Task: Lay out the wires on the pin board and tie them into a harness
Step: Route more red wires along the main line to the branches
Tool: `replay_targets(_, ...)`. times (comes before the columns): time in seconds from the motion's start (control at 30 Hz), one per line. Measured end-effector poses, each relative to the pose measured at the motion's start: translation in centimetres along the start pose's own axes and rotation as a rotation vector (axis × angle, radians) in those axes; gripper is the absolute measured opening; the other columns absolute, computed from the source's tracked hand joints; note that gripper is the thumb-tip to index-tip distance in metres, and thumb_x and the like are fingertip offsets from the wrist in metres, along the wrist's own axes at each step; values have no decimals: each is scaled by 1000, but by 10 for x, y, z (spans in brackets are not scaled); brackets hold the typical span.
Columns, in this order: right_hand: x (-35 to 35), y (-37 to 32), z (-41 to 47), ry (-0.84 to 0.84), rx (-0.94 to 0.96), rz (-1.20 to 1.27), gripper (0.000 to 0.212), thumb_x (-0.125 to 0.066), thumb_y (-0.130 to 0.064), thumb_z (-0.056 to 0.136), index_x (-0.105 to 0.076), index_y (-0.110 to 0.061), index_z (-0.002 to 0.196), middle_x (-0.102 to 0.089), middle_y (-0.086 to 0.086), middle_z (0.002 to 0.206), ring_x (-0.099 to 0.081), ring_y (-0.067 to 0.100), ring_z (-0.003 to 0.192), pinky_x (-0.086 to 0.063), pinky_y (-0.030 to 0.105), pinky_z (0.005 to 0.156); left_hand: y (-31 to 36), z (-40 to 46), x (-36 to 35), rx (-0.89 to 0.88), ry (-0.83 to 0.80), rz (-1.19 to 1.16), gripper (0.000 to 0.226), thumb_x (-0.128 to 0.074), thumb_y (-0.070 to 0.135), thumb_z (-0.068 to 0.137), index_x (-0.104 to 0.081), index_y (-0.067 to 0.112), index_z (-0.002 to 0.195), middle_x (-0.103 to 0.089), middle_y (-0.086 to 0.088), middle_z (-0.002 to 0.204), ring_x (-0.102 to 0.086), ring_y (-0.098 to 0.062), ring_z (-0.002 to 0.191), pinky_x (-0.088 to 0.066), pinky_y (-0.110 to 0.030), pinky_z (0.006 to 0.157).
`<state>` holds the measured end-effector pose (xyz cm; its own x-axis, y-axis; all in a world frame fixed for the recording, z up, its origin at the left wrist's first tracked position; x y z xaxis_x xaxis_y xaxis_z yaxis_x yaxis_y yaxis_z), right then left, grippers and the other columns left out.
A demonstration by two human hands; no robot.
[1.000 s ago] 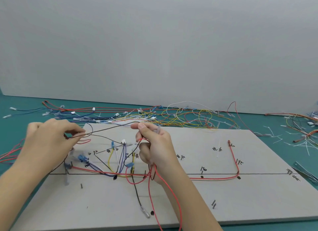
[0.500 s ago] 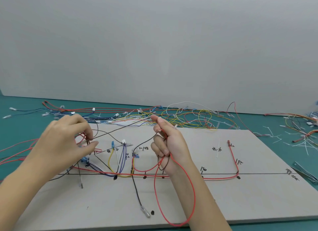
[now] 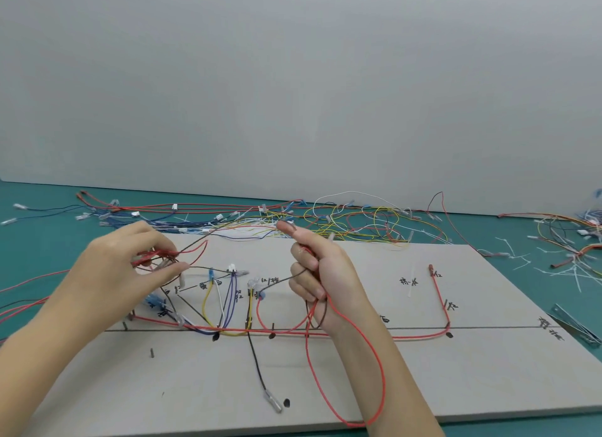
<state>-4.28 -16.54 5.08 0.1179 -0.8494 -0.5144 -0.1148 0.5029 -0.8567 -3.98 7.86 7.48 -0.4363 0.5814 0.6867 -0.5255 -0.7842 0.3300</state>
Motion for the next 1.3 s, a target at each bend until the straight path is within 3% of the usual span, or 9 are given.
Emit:
replay_targets(0.13,-10,11,-3,-9,-19,-302,30,-41,-8,98,-70,-10,104,-20,-5,48,-16,3,29,-12,11,32,6,0,1,-16,19,-42,30,-82,25,68,-59,41,78,-56,21,82,-57,0,76,-40,-1,72)
replay_targets(0.33,-35,16,-13,-202,21,-479,20,-53,-17,97,-72,-14,101,-24,-7,51,-17,3,34,-14,14,34,6,-2,-1,16,53,62,28,-79,24,77,-56,33,65,-54,10,71,-54,-17,68,-46,-37,62)
replay_targets(0.43,-45,13,-21,-335,26,-517,21,-54,-15,96,-74,-14,103,-27,-8,51,-20,4,37,-15,14,36,9,-1,-3,10,18,252,18,-57,37,71,-55,24,59,-50,10,66,-51,-24,64,-35,-37,61)
replay_targets(0.6,-57,6,-33,-517,52,-493,22,-55,-15,95,-73,-12,107,-28,-10,50,-20,4,39,-16,14,37,-5,-4,-4,148,-27,400,13,-58,30,59,-51,23,52,-47,7,59,-51,-28,62,-27,-34,63)
replay_targets(0.73,-41,-4,-25,-383,78,-364,22,-55,-13,95,-75,-13,103,-20,-7,52,-12,6,38,-11,13,36,-9,-3,-2,194,19,410,15,-65,34,64,-55,28,55,-50,10,64,-47,-26,67,-28,-35,65)
replay_targets(0.87,-23,-7,-12,-198,75,-132,24,-52,-14,96,-71,-6,107,-20,-8,47,-14,3,30,-5,18,38,-7,-2,0,117,112,128,37,-84,11,69,-63,35,88,-47,16,94,-49,-6,82,-42,-38,74)
replay_targets(0.97,-7,-7,-5,-56,72,-74,24,-49,-14,97,-70,-6,106,-24,-7,45,-17,5,27,-5,19,39,-3,-1,7,71,202,6,57,-85,5,64,-44,36,89,-42,16,100,-46,2,90,-38,-18,82)
replay_targets(1.17,16,-11,-1,118,109,12,24,-46,-16,98,-66,-7,108,-22,-6,46,-18,5,25,-11,16,35,15,-1,13,-94,219,70,16,-67,42,72,-54,33,72,-51,17,82,-39,-16,93,-25,-14,89)
replay_targets(1.3,33,-18,0,183,100,98,21,-44,-17,99,-64,-11,102,-18,-6,47,-16,5,26,-16,14,31,7,1,18,-54,215,21,21,-78,40,78,-59,33,71,-57,19,79,-46,-8,90,-31,-13,83)
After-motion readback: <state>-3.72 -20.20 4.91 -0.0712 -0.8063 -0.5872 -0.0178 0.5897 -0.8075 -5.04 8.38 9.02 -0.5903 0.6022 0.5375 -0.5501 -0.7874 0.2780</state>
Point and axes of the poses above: each hand's wrist, its own z-axis towards the middle knuckle, its own x-axis out of the back of the hand, y = z × x, the point moved 8 cm from there along z, towards the middle knuckle
